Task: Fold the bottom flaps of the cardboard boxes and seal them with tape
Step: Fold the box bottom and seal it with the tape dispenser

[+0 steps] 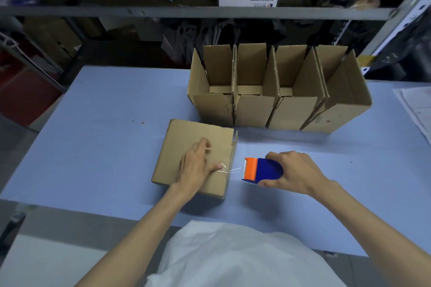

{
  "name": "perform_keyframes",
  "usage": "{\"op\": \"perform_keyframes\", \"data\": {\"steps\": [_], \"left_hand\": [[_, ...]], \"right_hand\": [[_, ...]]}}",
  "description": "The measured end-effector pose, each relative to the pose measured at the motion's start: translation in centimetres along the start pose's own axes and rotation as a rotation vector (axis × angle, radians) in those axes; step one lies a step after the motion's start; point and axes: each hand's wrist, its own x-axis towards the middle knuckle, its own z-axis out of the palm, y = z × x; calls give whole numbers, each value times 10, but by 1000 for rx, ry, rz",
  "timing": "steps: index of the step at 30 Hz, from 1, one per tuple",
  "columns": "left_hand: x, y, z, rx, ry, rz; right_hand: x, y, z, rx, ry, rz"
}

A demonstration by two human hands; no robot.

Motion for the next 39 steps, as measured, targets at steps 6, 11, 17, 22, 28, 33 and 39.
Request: {"op": "perform_keyframes", "data": {"steps": [6,11,17,22,28,33,39], "left_hand": [[-7,-8,21,-125,-64,180],[-3,-13,30,-234,-31,169],[2,-12,31,-294,-4,162],[4,-9,31,-282,-6,168],[2,-5,26,-338,-11,144],[2,-3,24,-135,-66,236],[10,2,21,456,-228,474]], "right_hand": [[15,-12,0,-29,-57,11],[37,-41,9,-73,-84,51],[52,-53,-1,-153,-80,60],[61,-63,-16,-269,-101,5],[40,-59,-1,-372,-138,11],[20,-29,-3,-113,-6,217],[16,-15,-17,89,152,280]]}}
